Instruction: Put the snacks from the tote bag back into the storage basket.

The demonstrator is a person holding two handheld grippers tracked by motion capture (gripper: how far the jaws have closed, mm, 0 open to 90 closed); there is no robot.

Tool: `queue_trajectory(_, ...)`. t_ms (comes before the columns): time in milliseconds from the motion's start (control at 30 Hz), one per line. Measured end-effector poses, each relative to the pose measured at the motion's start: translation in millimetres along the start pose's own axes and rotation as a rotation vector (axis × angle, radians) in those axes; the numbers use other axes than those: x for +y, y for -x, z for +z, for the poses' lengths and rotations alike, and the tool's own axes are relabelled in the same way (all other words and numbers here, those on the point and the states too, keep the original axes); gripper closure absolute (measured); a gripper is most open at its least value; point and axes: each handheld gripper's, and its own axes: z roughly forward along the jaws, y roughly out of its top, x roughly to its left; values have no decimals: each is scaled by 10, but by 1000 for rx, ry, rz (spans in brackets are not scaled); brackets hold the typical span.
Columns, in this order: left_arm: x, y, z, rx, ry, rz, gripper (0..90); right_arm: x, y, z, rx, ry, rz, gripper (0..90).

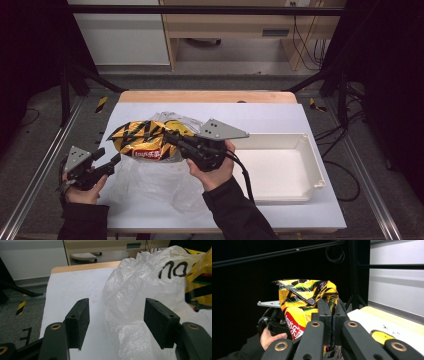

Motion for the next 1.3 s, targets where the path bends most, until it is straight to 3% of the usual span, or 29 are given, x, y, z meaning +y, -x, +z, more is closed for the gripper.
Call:
queue_trajectory(200, 1, 8, 19, 4, -4, 1, 366, 84, -61, -32, 29, 16, -5, 900)
queue_trajectory(600, -3, 10, 34, 2, -9, -6, 353, 254, -71, -106, 33, 56, -4, 899)
queue_trajectory(767, -4, 14, 41, 0, -17, 7, 352, 221, -114, -46, 56, 45, 4, 899)
queue_trajectory(1000, -12, 7, 37, 5, -13, -6, 353, 163, -220, 61, 92, 35, 5, 899)
queue_trajectory(1133, -13, 3, 37, 7, -16, -5, 352, 225, -199, -13, 90, 57, 14, 899)
queue_trajectory(1300, -9, 6, 33, 8, -13, -3, 352, 297, -150, -183, 46, 70, -9, 898)
